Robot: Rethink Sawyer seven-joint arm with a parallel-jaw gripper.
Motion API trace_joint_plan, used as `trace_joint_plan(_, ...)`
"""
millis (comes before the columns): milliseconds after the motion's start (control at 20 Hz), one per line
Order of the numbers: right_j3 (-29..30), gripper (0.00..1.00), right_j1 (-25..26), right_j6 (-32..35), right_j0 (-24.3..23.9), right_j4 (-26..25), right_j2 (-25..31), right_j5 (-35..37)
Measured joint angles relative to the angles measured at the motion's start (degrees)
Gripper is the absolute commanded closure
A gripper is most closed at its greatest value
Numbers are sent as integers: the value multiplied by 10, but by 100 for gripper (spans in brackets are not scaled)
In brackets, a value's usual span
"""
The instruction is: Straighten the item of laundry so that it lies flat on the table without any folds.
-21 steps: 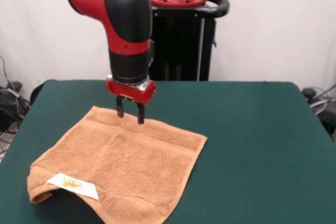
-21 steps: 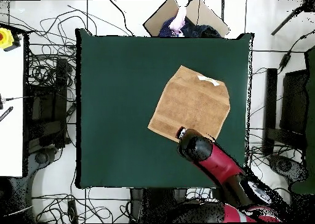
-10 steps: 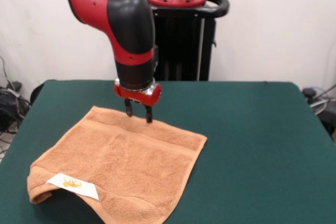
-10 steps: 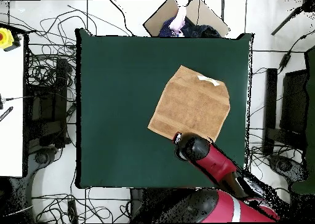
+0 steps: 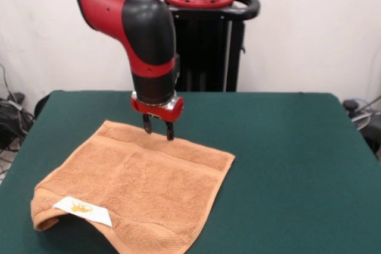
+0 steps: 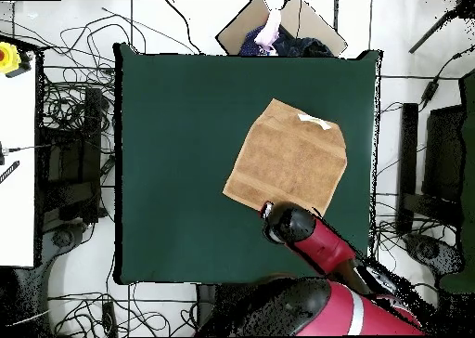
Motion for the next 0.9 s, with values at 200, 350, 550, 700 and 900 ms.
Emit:
trace_joint_plan(200, 0, 0, -2, 0, -1, -15, -2, -36)
trace_joint_plan(350, 0, 0, -3, 0, -3, -26, -2, -65)
trace_joint_plan(550, 0, 0, -3, 0, -11, -36, -2, -98)
trace_joint_plan(700, 0, 0, -3, 0, -13, -38, -2, -100)
trace_joint_plan(900, 0, 0, -2, 0, -14, -44, -2, -103)
